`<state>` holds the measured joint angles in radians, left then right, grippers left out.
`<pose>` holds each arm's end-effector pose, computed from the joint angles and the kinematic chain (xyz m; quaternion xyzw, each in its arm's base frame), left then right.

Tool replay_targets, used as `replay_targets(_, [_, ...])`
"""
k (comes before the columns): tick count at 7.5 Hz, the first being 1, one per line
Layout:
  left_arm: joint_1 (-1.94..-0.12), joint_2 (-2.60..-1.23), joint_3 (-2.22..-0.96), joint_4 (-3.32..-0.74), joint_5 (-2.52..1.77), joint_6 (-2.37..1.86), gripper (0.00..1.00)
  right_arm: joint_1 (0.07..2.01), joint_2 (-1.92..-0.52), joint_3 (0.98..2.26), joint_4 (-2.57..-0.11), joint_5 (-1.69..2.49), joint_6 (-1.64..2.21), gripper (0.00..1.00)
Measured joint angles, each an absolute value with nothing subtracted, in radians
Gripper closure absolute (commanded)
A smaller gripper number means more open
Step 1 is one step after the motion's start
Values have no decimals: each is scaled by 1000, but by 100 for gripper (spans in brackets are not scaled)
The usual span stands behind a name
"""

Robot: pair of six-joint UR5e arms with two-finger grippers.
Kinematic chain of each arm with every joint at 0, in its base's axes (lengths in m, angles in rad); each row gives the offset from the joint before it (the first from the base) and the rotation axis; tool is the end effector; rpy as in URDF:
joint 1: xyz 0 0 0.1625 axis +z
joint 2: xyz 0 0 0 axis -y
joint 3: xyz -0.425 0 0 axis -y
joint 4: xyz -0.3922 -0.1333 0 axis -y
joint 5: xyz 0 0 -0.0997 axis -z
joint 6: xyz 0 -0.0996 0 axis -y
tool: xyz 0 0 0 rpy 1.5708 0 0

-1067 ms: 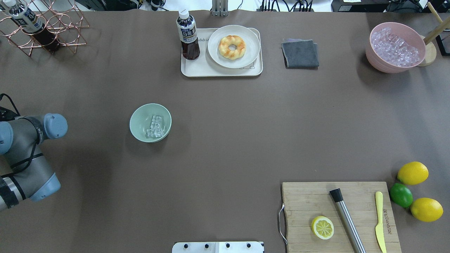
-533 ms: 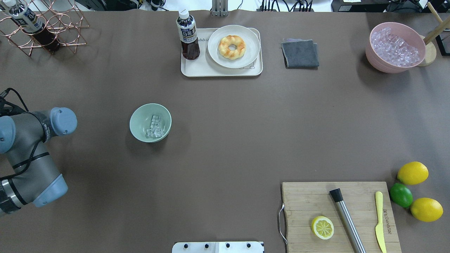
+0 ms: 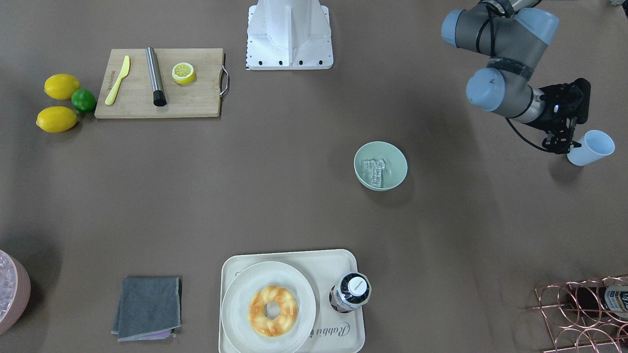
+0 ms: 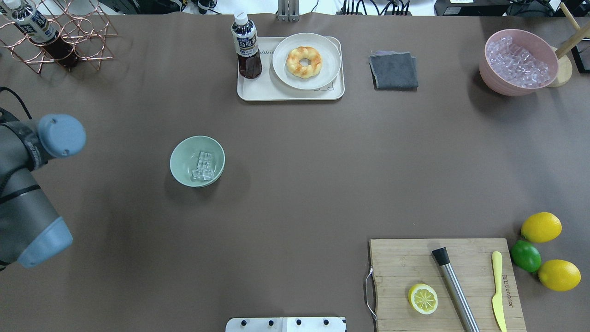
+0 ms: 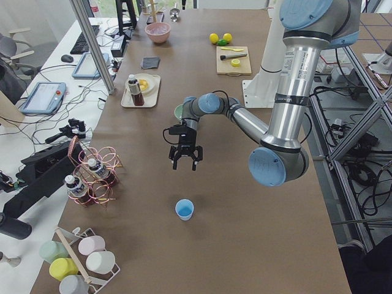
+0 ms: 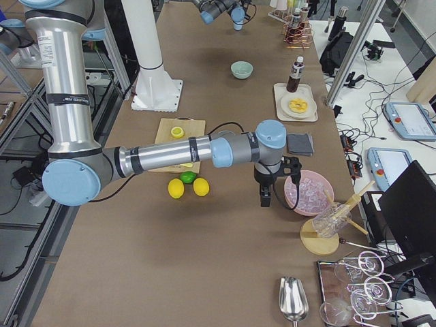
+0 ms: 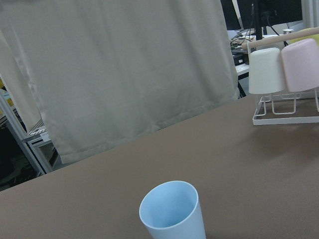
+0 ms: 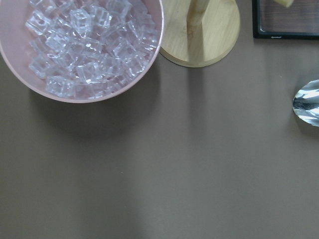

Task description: Pour ice into bowl

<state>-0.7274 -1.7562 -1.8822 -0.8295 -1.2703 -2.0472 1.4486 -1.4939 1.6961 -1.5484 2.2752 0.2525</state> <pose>0.2629 -0.4519 0.5097 0.1323 -0.1382 -0.5406 0.8192 0.0036 -0.5354 0.5593 0.0395 -0.3564 0.0221 0.9332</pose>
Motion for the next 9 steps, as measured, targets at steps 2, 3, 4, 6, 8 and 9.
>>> replay_targets(2, [-860, -1759, -1950, -874, -1268, -1804, 2, 1373, -1416, 1736, -1612, 2247, 387, 1])
replay_targets(3, [-934, -1755, -1961, -968, -1277, -1655, 2, 1335, -1349, 1747, -1677, 2227, 441, 1])
replay_targets(4, [-1011, -1750, -1959, -1075, -1315, -1500, 2, 1290, -1273, 1751, -1738, 2204, 511, 1])
replay_targets(6, [-1177, -1743, -1956, -1193, -1457, -1170, 2, 1130, -1132, 1744, -1781, 2118, 738, 1])
replay_targets(8, [-1371, -1692, -1944, -1330, -1653, -851, 2, 950, -978, 1701, -1784, 2007, 954, 1])
replay_targets(9, [-1472, -1671, -1929, -1376, -1770, -684, 2, 866, -890, 1661, -1784, 1963, 1034, 1])
